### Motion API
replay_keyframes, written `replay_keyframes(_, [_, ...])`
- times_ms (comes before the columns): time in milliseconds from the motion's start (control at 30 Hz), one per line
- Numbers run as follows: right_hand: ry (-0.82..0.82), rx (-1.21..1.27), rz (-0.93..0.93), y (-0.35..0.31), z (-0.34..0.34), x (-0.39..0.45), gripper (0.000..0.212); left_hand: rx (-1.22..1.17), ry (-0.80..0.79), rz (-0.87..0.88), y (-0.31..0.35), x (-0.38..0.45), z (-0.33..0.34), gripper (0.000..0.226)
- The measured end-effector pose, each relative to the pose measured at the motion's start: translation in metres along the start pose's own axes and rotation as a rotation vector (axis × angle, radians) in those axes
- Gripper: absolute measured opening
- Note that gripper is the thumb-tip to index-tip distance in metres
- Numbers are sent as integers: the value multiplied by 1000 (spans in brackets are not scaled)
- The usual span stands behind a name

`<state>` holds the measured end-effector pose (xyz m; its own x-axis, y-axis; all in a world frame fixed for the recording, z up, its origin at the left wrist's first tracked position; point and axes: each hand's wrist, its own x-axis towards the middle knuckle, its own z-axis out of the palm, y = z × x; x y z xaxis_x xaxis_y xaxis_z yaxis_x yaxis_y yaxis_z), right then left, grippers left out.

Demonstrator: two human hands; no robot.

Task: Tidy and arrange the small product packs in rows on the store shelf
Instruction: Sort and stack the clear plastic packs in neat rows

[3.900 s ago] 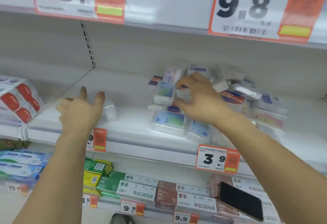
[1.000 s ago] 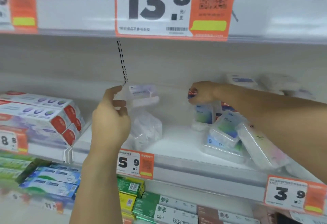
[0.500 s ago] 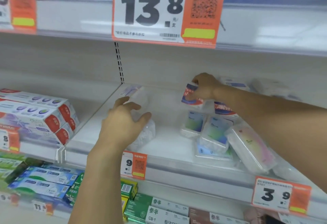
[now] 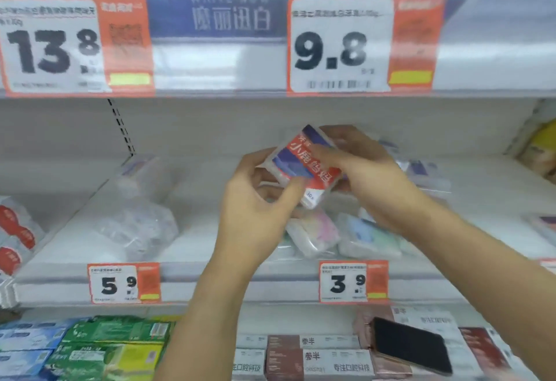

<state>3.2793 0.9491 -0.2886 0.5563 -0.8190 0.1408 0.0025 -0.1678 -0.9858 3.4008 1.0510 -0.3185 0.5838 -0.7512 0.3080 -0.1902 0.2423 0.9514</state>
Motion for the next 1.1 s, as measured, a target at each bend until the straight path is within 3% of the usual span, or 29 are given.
replay_keyframes(100, [44, 66, 48, 16, -52, -31, 44, 141, -149, 63, -5, -7, 42, 40])
replay_keyframes(267, [735, 253, 28, 42, -146, -56, 41, 812, -356, 250, -18, -7, 93, 53])
replay_keyframes(367, [989, 10, -81, 58, -206, -66, 38, 897, -535, 275, -22, -12, 123, 62])
replay_keyframes(500, [1176, -471, -17, 80, -265, -76, 45, 1131, -654, 266, -30, -20, 155, 62])
replay_keyframes(667, [1087, -739, 391, 103, -313, -84, 74, 1185, -610, 284, -32, -14, 158, 51])
replay_keyframes(733, [1090, -847, 474, 102, -309, -83, 69, 1103, -593, 269, -31, -10, 153, 50])
replay_keyframes(800, [1071, -907, 253, 95, -291, -77, 47, 1021, -590, 246, -32, -6, 147, 51])
replay_keyframes(867, [943, -851, -85, 88, -262, -66, 30, 959, -590, 230, -33, -3, 142, 51])
replay_keyframes(900, [843, -805, -163, 88, -248, -58, 21, 923, -578, 233, -33, -2, 140, 50])
replay_keyframes(1000, [559, -714, -142, 96, -207, -28, 14, 839, -447, 243, -30, 5, 141, 38])
replay_keyframes(1100, [466, -677, -127, 102, -187, -4, 26, 816, -289, 217, -31, 22, 151, 26])
